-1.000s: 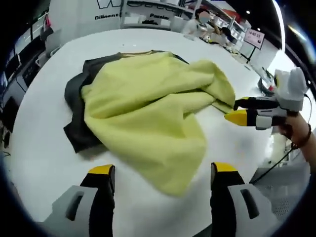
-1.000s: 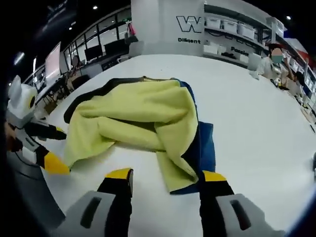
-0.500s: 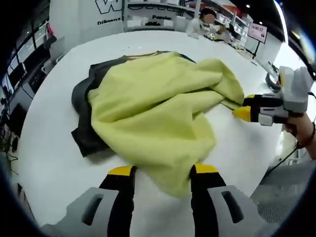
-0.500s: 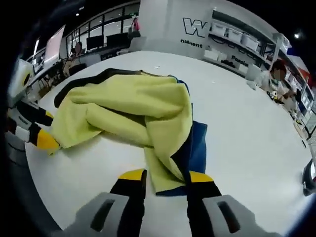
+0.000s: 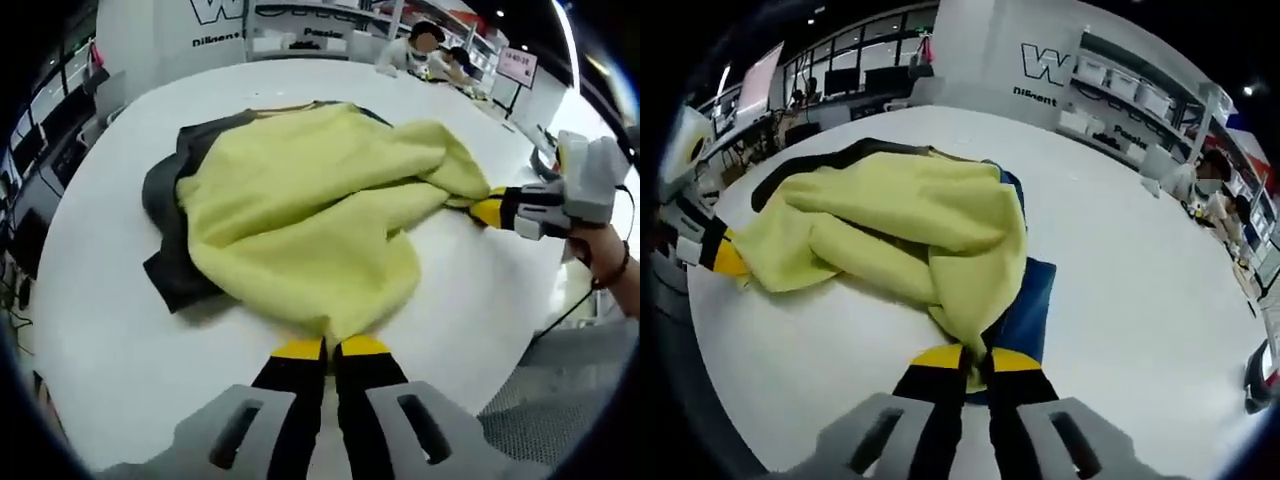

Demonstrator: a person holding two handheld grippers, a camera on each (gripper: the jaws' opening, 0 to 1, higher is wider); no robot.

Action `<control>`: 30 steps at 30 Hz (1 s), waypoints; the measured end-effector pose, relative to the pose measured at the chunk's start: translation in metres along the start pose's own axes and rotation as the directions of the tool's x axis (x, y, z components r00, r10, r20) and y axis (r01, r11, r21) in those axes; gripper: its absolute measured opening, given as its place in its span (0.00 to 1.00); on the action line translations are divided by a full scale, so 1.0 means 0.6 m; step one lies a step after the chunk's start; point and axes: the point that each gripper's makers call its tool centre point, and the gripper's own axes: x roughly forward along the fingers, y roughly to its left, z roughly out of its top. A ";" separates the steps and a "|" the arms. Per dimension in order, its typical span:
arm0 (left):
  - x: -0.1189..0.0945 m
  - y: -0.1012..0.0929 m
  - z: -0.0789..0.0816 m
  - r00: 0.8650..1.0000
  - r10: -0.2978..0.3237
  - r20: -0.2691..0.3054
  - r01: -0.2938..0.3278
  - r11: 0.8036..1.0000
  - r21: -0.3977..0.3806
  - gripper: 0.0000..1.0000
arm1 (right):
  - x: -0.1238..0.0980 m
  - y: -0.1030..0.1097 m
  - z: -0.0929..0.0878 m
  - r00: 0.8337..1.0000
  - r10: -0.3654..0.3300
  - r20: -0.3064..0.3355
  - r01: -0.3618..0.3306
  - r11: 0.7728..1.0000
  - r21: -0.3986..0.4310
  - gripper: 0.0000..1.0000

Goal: Fold the garment on the visible template until the final outline fits inside the template.

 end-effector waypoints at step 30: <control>-0.056 0.074 0.040 1.000 -0.004 0.021 0.004 1.000 0.017 0.02 | -0.042 -0.035 -0.001 0.983 0.143 -0.113 -0.144 0.990 -0.003 0.02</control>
